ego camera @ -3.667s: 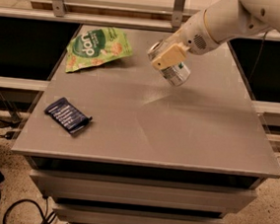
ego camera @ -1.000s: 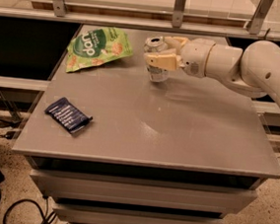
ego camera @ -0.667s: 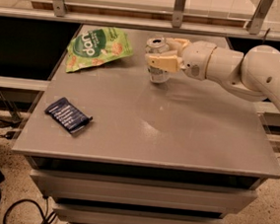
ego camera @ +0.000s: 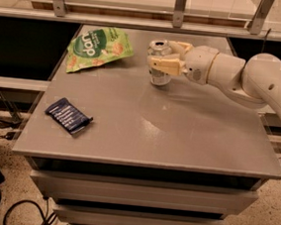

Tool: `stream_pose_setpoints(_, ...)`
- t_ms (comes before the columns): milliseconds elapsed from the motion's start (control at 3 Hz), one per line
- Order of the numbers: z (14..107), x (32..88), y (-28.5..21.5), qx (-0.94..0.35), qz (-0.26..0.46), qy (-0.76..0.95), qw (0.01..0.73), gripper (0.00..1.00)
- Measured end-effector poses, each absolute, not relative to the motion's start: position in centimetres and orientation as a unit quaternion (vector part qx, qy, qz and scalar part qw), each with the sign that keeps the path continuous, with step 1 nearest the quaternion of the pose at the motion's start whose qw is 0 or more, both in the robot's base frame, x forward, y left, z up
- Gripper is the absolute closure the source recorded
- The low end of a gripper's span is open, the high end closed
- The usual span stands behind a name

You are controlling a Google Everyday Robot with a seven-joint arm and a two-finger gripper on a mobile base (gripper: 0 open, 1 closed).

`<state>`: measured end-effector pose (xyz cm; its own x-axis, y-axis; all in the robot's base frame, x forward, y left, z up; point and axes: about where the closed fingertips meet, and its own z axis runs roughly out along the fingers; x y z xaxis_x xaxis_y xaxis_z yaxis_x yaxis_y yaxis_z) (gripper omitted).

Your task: Place 7up can upright

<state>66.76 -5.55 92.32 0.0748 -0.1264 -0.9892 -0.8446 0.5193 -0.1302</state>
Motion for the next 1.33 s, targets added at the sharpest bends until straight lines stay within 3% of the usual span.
stream_pose_setpoints(1000,91.51,66.68,-6.27,-0.37,0.307,0.604,0.636,0.12)
stream_pose_setpoints(1333,91.78,66.89,-6.39,-0.375,0.309,0.602,0.634,0.0)
